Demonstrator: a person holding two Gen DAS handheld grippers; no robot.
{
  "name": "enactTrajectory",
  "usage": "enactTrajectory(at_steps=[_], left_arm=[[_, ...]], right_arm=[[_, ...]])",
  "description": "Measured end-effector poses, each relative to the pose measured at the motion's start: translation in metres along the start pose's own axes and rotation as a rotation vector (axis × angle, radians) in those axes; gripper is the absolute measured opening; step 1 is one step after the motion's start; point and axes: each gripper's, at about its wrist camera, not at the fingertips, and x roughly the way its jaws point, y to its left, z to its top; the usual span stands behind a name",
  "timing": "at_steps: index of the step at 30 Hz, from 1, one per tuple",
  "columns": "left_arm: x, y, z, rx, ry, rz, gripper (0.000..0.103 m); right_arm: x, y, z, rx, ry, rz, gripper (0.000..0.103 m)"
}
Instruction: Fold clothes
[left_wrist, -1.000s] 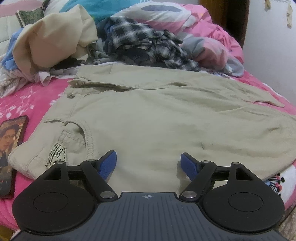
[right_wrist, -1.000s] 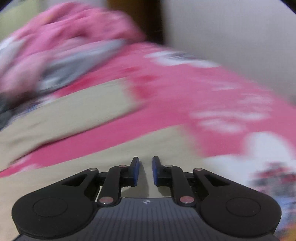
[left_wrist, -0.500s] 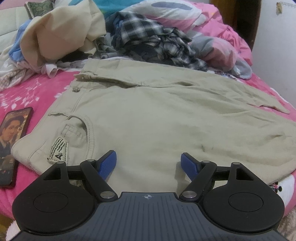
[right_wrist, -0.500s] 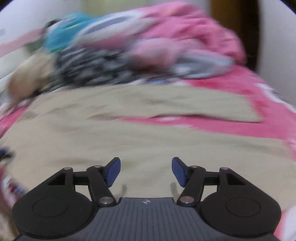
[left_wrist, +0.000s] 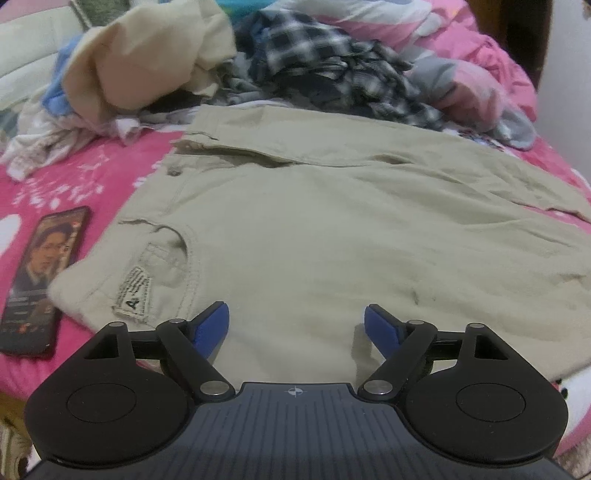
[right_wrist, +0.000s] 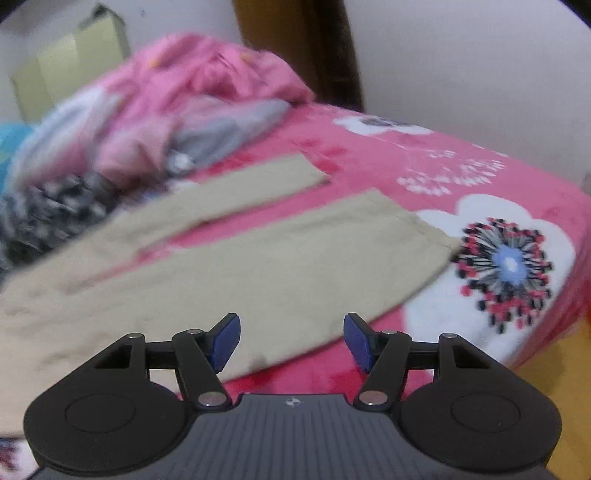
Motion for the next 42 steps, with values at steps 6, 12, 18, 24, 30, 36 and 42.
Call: enactTrajectory(at_steps=[6, 12, 18, 24, 30, 36, 42], left_arm=[[-0.003, -0.007, 0.000, 0.005, 0.011, 0.059, 0.095], [-0.007, -0.010, -0.002, 0.015, 0.017, 0.098, 0.098], [-0.005, -0.014, -0.003, 0.025, 0.021, 0.121, 0.099], [-0.001, -0.015, -0.004, 0.041, 0.028, 0.135, 0.100], [0.003, -0.017, -0.004, 0.052, 0.032, 0.147, 0.102], [0.007, -0.019, -0.005, 0.066, 0.039, 0.158, 0.103], [0.009, -0.023, -0.002, 0.062, 0.060, 0.175, 0.103]], right_arm=[[-0.018, 0.066, -0.003, -0.138, -0.042, 0.092, 0.103], [-0.013, 0.120, -0.011, -0.157, -0.003, 0.059, 0.103], [0.001, 0.154, -0.025, -0.248, 0.004, -0.003, 0.103], [0.015, 0.179, -0.034, -0.315, 0.022, 0.002, 0.103], [0.034, 0.198, -0.044, -0.371, 0.067, 0.046, 0.103], [0.059, 0.202, -0.067, -0.430, 0.127, 0.051, 0.103], [0.058, 0.198, -0.071, -0.413, 0.121, 0.070, 0.103]])
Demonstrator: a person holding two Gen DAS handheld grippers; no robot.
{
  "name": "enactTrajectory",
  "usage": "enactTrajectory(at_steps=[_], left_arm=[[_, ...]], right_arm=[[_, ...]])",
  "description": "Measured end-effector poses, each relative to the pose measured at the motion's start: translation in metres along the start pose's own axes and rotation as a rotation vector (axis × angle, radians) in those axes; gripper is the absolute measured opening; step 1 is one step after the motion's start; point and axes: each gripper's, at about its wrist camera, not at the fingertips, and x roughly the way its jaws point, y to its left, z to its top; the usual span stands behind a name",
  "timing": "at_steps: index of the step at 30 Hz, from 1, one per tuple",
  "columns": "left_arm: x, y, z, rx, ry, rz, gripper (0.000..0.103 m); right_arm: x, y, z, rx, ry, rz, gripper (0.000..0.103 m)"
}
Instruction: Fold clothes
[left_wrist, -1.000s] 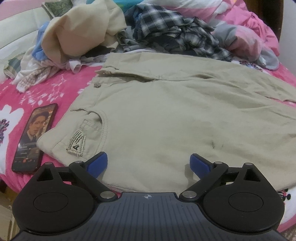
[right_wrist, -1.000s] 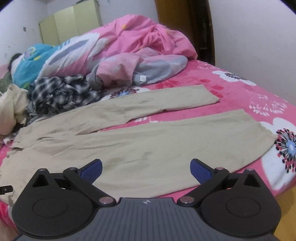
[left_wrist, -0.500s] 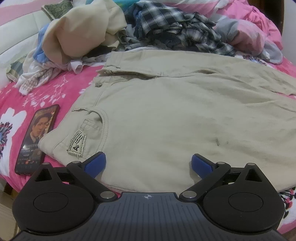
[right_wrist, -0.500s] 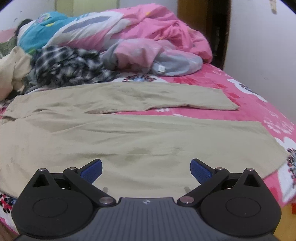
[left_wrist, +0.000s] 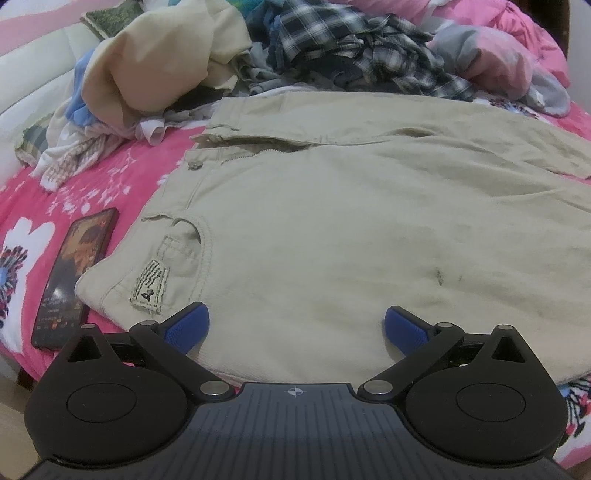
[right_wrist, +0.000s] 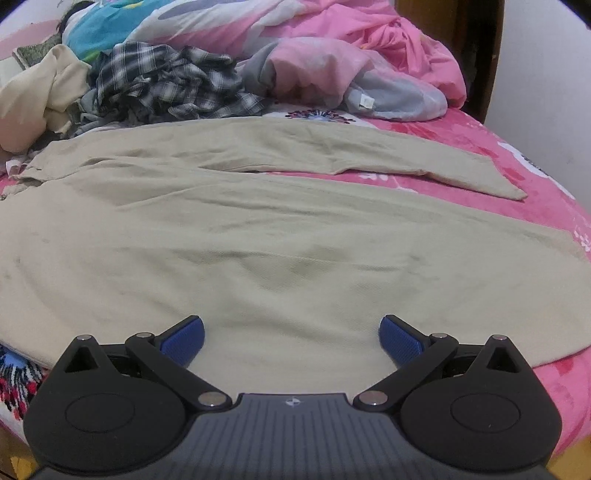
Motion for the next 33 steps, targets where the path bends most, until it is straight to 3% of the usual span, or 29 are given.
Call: enactTrajectory(at_steps=[8, 24, 33], left_arm=[[0.0032, -0.0011, 0.0048, -0.032, 0.054, 0.017, 0.103], [0.0023, -0.0052, 0.0028, -0.034, 0.028, 0.020, 0.103], [0.0047, -0.0076, 0.0015, -0.041, 0.033, 0.041, 0.103]], right_arm=[[0.0017, -0.0021, 0.0010, 0.030, 0.000, -0.006, 0.103], [0.0019, -0.0093, 0.0064, 0.064, 0.047, 0.027, 0.103], [0.0021, -0.0028, 0.0042, 0.032, 0.043, 0.004, 0.103]])
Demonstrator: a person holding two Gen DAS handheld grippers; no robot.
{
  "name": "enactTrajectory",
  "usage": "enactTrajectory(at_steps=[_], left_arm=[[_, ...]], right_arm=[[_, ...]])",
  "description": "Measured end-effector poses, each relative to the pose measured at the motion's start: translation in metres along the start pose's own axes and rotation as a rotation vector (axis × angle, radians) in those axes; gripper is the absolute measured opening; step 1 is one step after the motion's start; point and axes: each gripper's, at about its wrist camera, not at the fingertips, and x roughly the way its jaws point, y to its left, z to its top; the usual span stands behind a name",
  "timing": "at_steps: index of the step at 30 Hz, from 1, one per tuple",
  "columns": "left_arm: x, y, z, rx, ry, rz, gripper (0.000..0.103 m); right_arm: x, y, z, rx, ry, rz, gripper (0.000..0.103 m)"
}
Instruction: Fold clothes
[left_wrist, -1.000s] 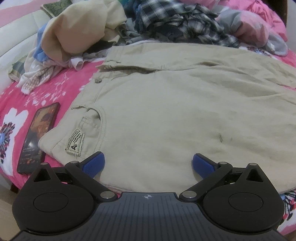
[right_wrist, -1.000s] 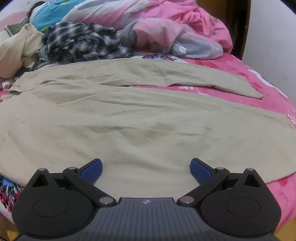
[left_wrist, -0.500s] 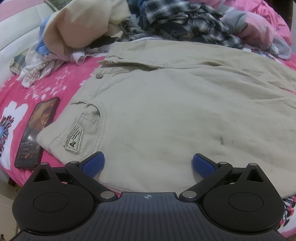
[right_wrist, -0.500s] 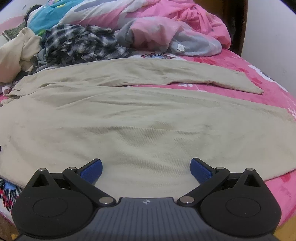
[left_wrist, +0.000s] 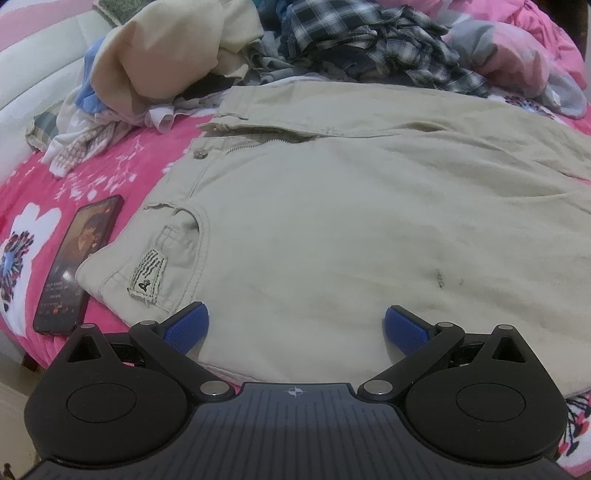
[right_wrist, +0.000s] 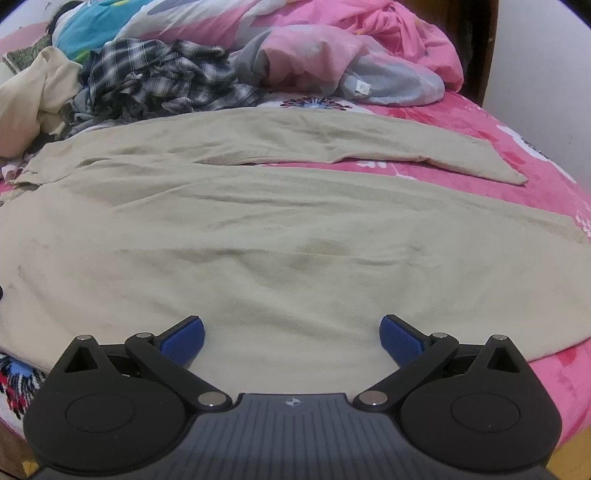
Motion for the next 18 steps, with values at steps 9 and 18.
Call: enactTrajectory(at_steps=[9, 18], left_arm=[[0.0011, -0.0008, -0.0019, -0.006, -0.006, 0.001, 0.103], [0.0014, -0.0005, -0.0034, -0.003, -0.016, -0.005, 0.103]], right_arm=[[-0.0002, -0.0004, -0.0018, -0.004, -0.015, -0.002, 0.103], [-0.0020, -0.0062, -0.0065, -0.026, -0.050, 0.029, 0.103]])
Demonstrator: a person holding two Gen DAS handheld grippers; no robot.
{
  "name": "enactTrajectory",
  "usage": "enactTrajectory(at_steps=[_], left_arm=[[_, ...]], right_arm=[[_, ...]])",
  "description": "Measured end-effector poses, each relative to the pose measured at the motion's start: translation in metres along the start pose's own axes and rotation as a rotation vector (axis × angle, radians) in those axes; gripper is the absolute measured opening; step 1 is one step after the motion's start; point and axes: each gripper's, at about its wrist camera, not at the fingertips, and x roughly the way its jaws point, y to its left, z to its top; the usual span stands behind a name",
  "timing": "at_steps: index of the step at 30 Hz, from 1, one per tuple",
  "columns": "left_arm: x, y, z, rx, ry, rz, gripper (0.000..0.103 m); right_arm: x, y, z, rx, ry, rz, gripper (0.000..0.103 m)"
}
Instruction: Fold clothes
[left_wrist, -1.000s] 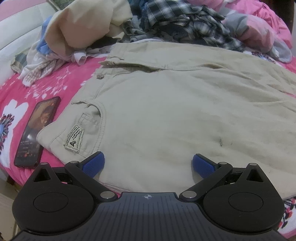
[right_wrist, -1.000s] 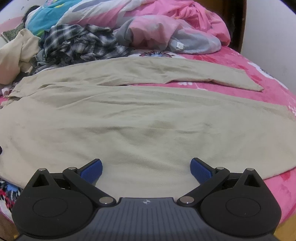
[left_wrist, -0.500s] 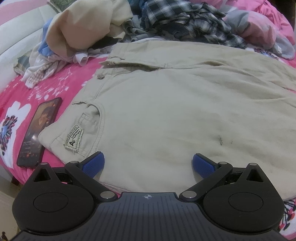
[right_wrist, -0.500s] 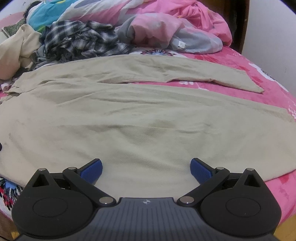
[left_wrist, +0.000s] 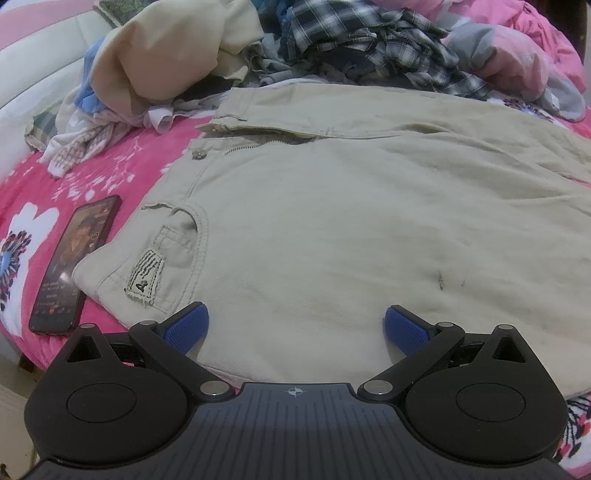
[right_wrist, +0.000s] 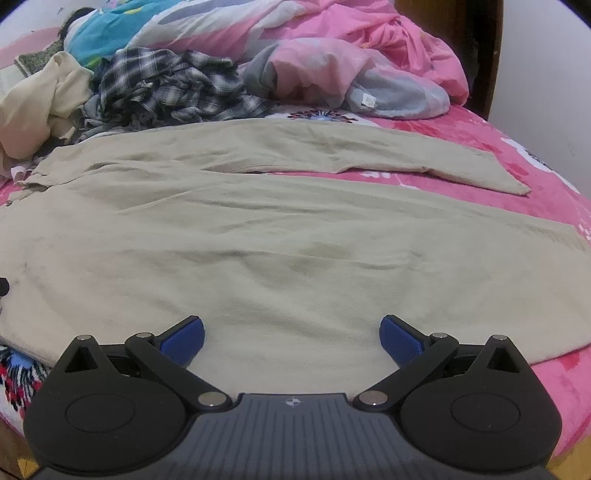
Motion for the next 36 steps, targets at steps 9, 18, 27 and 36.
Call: enactTrajectory(at_steps=[9, 18, 27, 36], left_arm=[[0.000, 0.000, 0.002, 0.002, 0.002, 0.000, 0.103], [-0.001, 0.002, -0.001, 0.005, -0.022, -0.015, 0.103], [-0.022, 0.017, -0.007, -0.030, -0.087, -0.130, 0.103], [-0.046, 0.021, -0.023, 0.015, -0.199, -0.221, 0.103]], right_arm=[[0.002, -0.001, -0.002, -0.029, -0.010, 0.012, 0.103], [0.002, -0.002, -0.008, -0.039, -0.041, 0.020, 0.103], [-0.013, -0.006, -0.005, -0.021, -0.125, 0.054, 0.087], [-0.041, 0.031, 0.000, -0.104, -0.214, 0.269, 0.072]])
